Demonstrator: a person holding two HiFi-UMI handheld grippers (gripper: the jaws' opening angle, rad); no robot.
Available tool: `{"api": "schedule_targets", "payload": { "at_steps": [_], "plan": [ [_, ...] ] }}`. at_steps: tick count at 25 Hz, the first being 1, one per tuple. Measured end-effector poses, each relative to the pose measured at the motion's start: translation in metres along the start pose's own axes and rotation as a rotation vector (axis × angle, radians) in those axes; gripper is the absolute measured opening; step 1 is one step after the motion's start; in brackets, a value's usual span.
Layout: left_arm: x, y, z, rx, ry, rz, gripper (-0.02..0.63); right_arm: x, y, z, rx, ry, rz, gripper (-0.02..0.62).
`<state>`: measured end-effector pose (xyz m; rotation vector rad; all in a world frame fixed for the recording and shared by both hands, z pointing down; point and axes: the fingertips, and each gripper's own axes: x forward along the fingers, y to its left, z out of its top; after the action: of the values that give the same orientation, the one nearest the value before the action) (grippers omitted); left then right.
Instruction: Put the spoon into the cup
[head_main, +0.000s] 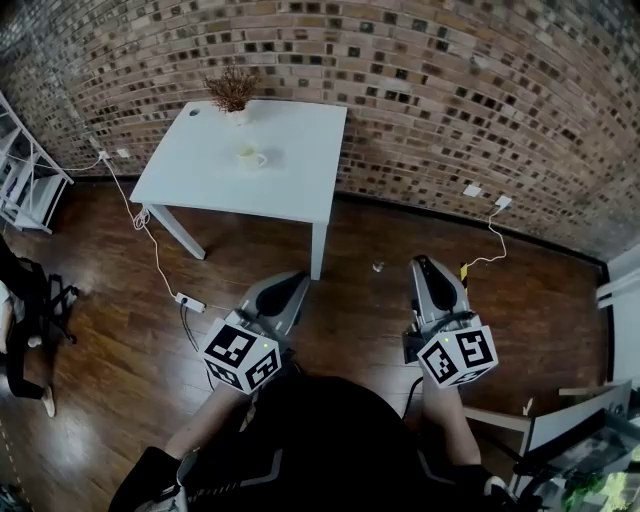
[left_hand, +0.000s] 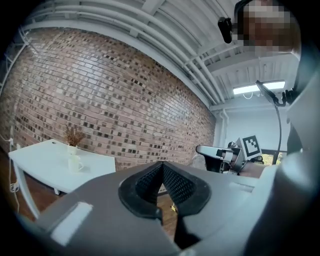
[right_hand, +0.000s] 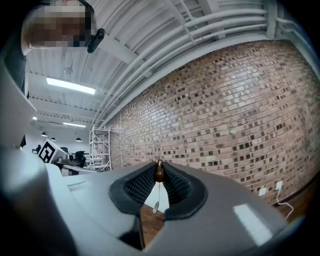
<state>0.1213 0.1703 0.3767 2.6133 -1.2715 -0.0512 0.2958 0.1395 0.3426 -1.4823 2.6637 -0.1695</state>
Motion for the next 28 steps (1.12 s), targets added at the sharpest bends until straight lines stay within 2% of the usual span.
{"api": "schedule_targets", "payload": {
  "at_steps": [6,13,18,24,28],
  "plan": [
    [-0.022,0.062,0.006,-0.025,-0.005,0.032,-0.006,0.055,0.036,-0.004,-0.012,0.009,0.027,0.048],
    [-0.028,0.108,0.010,-0.035,0.010,0.030,-0.006,0.100,0.062,-0.016,0.000,0.039,0.043,0.048],
    [-0.014,0.133,0.011,-0.066,-0.010,0.057,-0.006,0.120,0.054,-0.020,-0.007,0.059,0.051,0.048],
    [0.017,0.151,0.022,-0.055,0.004,0.072,-0.006,0.155,0.026,-0.010,0.011,0.028,0.061,0.048],
    [0.040,0.168,0.035,-0.032,0.006,0.088,-0.006,0.184,0.022,0.000,0.006,0.007,0.107,0.048]
  ]
}}
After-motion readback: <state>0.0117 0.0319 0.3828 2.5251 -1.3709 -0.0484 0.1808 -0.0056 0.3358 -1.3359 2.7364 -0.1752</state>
